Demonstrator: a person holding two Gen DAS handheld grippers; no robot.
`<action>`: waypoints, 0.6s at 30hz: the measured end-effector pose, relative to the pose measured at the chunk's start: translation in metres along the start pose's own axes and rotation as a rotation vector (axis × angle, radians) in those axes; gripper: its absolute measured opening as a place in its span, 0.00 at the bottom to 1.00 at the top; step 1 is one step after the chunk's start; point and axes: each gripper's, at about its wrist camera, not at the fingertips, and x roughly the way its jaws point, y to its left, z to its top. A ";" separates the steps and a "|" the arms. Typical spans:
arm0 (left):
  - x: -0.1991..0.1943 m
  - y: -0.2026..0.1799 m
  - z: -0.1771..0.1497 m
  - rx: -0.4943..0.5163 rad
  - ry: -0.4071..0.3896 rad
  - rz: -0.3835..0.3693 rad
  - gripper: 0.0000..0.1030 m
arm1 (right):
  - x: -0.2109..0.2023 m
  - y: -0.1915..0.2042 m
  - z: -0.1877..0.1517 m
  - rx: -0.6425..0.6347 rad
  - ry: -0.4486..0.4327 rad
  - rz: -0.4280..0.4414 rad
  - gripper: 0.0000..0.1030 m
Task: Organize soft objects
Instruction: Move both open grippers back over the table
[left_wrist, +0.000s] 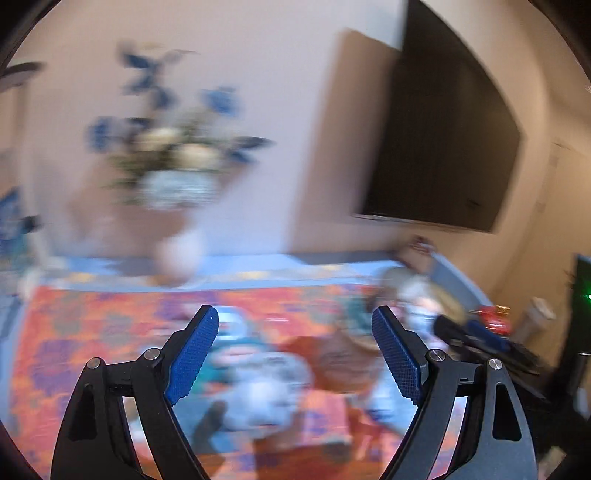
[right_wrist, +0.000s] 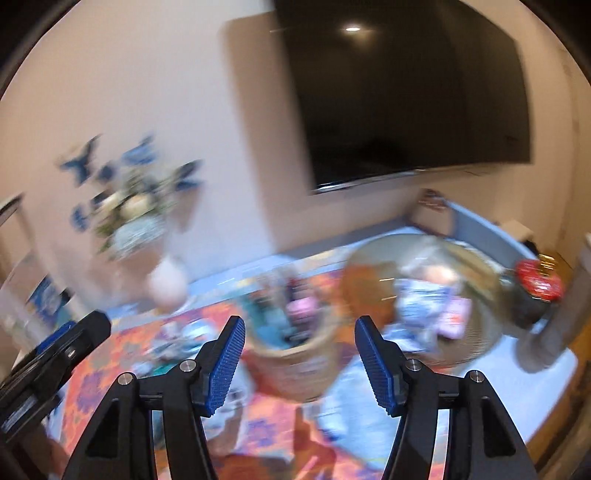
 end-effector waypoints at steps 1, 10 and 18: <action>-0.005 0.013 -0.001 -0.011 -0.011 0.044 0.82 | 0.003 0.011 -0.005 -0.018 0.011 0.026 0.59; -0.010 0.151 -0.058 -0.108 0.009 0.422 0.82 | 0.070 0.095 -0.080 -0.154 0.130 0.183 0.74; 0.021 0.203 -0.125 -0.168 0.140 0.362 0.81 | 0.096 0.123 -0.123 -0.261 0.136 0.224 0.74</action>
